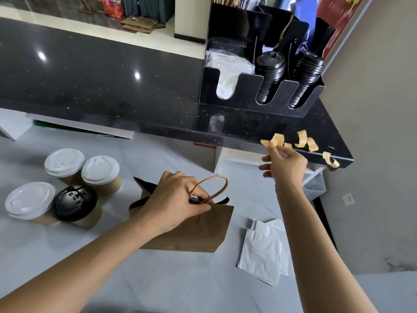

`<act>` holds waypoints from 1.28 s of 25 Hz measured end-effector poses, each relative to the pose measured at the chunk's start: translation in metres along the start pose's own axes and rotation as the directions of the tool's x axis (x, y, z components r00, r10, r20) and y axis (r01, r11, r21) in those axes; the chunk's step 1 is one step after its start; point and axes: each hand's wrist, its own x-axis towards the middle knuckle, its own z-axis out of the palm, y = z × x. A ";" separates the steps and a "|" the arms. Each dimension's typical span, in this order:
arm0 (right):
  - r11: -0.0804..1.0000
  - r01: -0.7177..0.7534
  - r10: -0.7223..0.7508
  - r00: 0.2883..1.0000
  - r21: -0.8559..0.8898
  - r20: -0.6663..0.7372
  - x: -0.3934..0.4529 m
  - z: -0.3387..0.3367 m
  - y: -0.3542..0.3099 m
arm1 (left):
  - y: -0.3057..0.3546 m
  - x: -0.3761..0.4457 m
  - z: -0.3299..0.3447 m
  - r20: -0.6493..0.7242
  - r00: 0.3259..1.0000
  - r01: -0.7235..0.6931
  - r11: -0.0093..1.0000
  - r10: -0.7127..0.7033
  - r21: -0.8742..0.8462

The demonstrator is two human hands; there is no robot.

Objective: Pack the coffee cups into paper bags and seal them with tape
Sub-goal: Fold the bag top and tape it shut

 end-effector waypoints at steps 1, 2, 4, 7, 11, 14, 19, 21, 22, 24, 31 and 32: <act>1.000 0.000 0.000 1.000 0.007 -0.010 0.002 0.001 -0.001 | 0.000 0.000 0.000 0.001 1.000 -0.004 1.000 0.004 0.007; 1.000 0.005 -0.005 1.000 0.012 -0.020 0.004 0.001 -0.002 | 0.000 -0.001 0.000 0.002 1.000 -0.007 1.000 0.007 0.012; 0.999 0.026 -0.026 0.999 0.018 -0.028 0.008 0.002 -0.005 | -0.001 -0.001 0.001 -0.002 1.000 -0.008 1.000 0.008 0.013; 0.998 0.065 -0.064 0.998 0.025 -0.018 0.014 0.002 -0.010 | 0.000 -0.001 0.001 -0.001 1.000 -0.004 1.000 0.004 0.010; 0.990 0.143 -0.143 0.990 0.005 -0.003 0.015 0.004 -0.012 | 0.001 -0.001 0.002 -0.008 1.000 0.004 1.000 -0.004 0.012; 0.973 0.231 -0.231 0.973 0.021 0.000 0.013 0.002 -0.020 | 0.001 -0.002 0.002 -0.006 1.000 0.009 1.000 -0.009 0.020; 0.941 0.338 -0.323 0.923 -0.036 0.207 -0.007 -0.005 -0.026 | 0.001 0.001 0.002 0.001 1.000 0.027 1.000 -0.027 0.015; 0.924 0.372 -0.326 0.887 -0.090 0.327 -0.021 -0.008 -0.018 | 0.001 0.001 0.002 0.013 0.999 0.033 0.999 -0.034 0.015; 0.916 0.387 -0.318 0.865 -0.110 0.388 -0.028 -0.010 -0.014 | 0.001 0.002 0.002 0.020 0.999 0.034 0.999 -0.034 0.014; 0.906 0.405 -0.298 0.815 -0.121 0.498 -0.044 -0.013 -0.007 | 0.002 0.002 0.000 0.038 0.999 0.029 1.000 -0.029 0.009; 0.899 0.419 -0.249 0.724 -0.123 0.643 -0.073 -0.011 0.014 | 0.005 -0.001 -0.003 0.071 0.997 -0.004 1.000 0.005 -0.012; 0.889 0.439 -0.257 0.718 -0.135 0.647 -0.075 -0.011 0.017 | 0.004 -0.001 -0.004 0.065 0.998 0.009 1.000 -0.008 -0.022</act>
